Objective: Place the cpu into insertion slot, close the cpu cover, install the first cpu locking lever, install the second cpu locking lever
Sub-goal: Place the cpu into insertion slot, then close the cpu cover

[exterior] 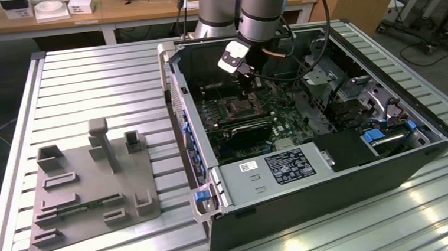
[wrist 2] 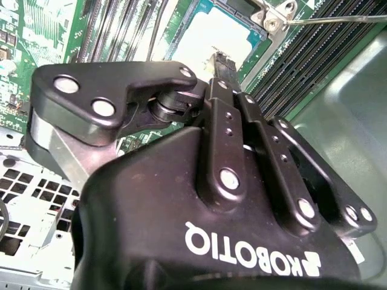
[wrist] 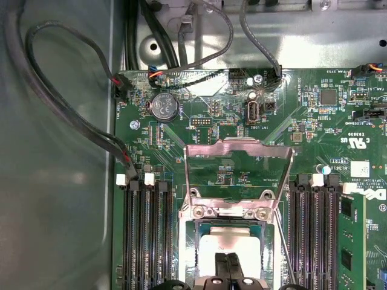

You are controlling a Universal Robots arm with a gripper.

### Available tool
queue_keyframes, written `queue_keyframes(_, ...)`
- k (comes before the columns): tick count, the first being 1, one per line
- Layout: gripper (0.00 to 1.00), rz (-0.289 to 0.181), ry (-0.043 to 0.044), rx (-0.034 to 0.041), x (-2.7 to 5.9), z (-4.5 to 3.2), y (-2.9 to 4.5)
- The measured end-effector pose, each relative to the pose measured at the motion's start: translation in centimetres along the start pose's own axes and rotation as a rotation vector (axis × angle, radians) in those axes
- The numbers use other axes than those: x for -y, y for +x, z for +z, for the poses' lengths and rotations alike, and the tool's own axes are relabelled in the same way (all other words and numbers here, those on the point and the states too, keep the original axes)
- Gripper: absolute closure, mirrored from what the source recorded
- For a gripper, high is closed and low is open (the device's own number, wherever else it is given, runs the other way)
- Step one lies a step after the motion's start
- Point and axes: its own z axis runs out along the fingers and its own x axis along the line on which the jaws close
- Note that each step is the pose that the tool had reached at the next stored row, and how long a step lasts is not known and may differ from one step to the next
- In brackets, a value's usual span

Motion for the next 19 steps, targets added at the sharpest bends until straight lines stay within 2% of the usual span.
queue_keyframes(16,0.89,0.0,-0.0001,0.0007,-0.01,0.05,0.01)
queue_keyframes(19,0.89,0.0,-0.0077,0.0008,0.01,0.1,0.0)
